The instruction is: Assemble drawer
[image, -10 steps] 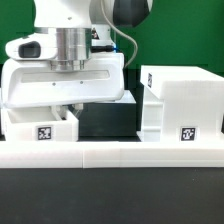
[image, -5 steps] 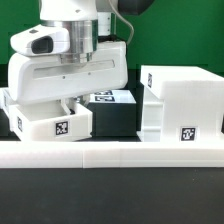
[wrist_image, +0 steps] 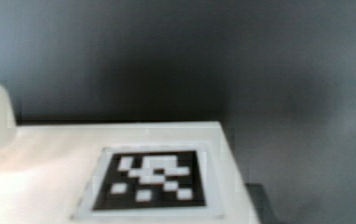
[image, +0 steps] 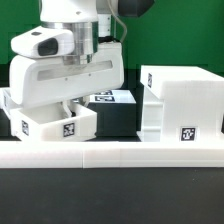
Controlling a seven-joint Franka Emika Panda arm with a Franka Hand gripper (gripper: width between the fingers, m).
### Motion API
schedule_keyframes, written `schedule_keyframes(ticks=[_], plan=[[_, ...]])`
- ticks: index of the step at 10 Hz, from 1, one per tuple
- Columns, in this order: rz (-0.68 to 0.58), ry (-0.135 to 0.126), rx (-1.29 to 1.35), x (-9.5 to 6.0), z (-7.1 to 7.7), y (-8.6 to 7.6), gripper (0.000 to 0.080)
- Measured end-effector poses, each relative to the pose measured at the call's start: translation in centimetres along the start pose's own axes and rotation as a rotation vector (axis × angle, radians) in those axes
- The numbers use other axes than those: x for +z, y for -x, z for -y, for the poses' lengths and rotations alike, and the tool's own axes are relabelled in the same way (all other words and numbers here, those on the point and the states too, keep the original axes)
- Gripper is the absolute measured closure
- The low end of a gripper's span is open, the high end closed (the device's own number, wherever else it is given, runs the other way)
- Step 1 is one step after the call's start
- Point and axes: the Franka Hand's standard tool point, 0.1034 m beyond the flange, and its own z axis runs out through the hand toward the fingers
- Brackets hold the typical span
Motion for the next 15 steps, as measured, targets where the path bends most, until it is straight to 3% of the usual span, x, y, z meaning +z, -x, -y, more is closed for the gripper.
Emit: schedule_keyframes(ticks=[4, 11, 15], plan=[[0.014, -0.009, -0.245, 0.18, 0.02, 0.42, 0.0758], [0.058, 0.005, -0.751, 0.27, -0.09, 0.52, 0.0758], [0.067, 0.004, -0.845, 0.35, -0.13, 0.56, 0.0758]])
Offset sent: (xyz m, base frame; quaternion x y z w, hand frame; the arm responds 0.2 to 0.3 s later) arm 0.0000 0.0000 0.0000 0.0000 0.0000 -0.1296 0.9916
